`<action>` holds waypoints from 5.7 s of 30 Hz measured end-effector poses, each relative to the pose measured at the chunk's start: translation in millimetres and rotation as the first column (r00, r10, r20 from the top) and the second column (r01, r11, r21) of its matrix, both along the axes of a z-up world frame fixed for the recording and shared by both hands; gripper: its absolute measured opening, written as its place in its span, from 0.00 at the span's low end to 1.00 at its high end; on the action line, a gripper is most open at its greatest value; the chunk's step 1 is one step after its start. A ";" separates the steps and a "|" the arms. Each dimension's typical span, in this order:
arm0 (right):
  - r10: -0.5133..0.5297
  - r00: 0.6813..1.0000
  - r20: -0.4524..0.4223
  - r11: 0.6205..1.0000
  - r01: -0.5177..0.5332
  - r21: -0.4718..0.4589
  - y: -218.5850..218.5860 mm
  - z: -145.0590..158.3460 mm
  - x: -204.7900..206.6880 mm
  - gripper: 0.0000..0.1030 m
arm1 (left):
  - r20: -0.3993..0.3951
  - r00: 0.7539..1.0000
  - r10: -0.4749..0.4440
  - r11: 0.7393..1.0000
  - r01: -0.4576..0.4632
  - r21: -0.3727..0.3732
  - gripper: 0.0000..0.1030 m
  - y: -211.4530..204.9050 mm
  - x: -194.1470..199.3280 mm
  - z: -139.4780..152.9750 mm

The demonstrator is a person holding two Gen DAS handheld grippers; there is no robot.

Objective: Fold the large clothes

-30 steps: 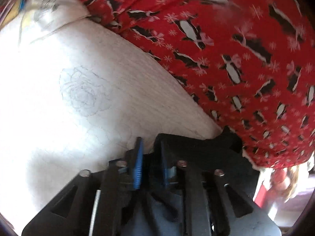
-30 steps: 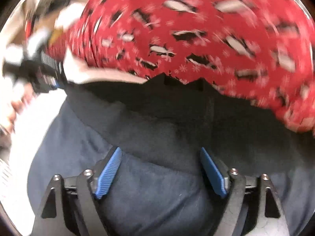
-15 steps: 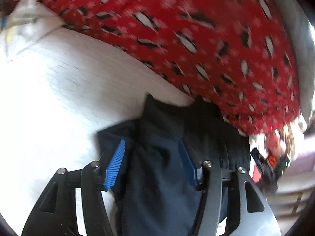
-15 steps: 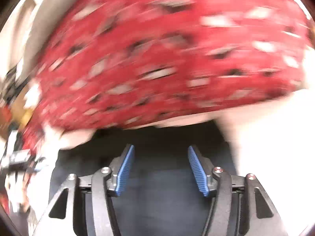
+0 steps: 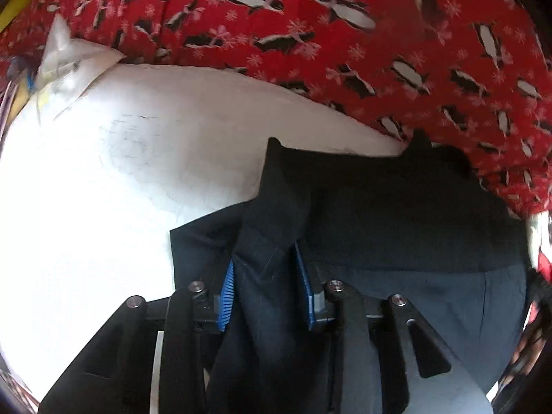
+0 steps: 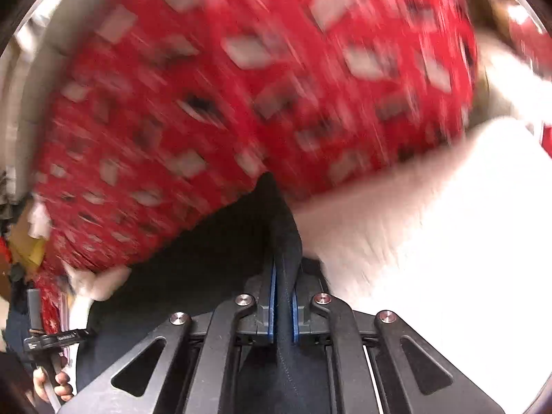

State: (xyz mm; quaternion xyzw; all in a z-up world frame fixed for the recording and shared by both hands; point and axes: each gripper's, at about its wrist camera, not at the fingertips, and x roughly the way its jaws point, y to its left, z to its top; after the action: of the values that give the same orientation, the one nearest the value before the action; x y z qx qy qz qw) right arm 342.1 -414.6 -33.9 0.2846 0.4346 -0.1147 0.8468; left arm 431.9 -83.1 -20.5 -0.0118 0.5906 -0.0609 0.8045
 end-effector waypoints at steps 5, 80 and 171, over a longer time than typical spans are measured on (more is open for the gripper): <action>-0.031 0.998 0.050 0.998 0.034 -0.055 4.9 32.4 -20.1 0.20 | -0.028 0.999 0.044 0.989 -0.048 -0.142 0.30 30.1 -12.4 26.1; 0.328 0.945 -0.015 0.849 -0.302 -0.434 178.0 -2.8 -63.0 0.81 | 0.040 0.959 0.282 0.959 -0.280 -0.040 0.85 45.5 -104.4 -8.8; 0.319 0.946 0.049 0.946 -0.314 -0.083 90.3 45.6 -44.2 0.19 | 0.011 0.970 -0.243 0.924 0.235 -0.302 0.52 -60.8 -217.2 48.6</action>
State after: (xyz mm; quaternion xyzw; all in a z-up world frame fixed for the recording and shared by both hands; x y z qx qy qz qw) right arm 298.0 -324.3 11.7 0.1828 0.4438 0.0156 0.8772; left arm 214.7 -143.9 28.0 -0.0631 0.5820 -0.2477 0.7720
